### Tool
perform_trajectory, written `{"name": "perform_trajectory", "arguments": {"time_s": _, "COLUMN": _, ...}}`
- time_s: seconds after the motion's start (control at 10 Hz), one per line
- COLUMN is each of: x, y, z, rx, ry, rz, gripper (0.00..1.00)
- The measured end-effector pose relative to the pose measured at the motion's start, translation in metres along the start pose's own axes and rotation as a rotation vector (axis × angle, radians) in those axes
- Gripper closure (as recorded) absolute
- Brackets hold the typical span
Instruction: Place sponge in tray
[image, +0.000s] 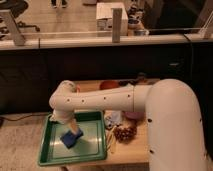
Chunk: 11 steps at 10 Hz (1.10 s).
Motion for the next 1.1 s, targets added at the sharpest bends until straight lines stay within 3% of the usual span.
{"name": "perform_trajectory", "arguments": {"time_s": 1.1, "x": -0.0006, "y": -0.0045, "z": -0.0017, "rx": 0.012, "ry": 0.005, "rz": -0.022, "gripper": 0.20}}
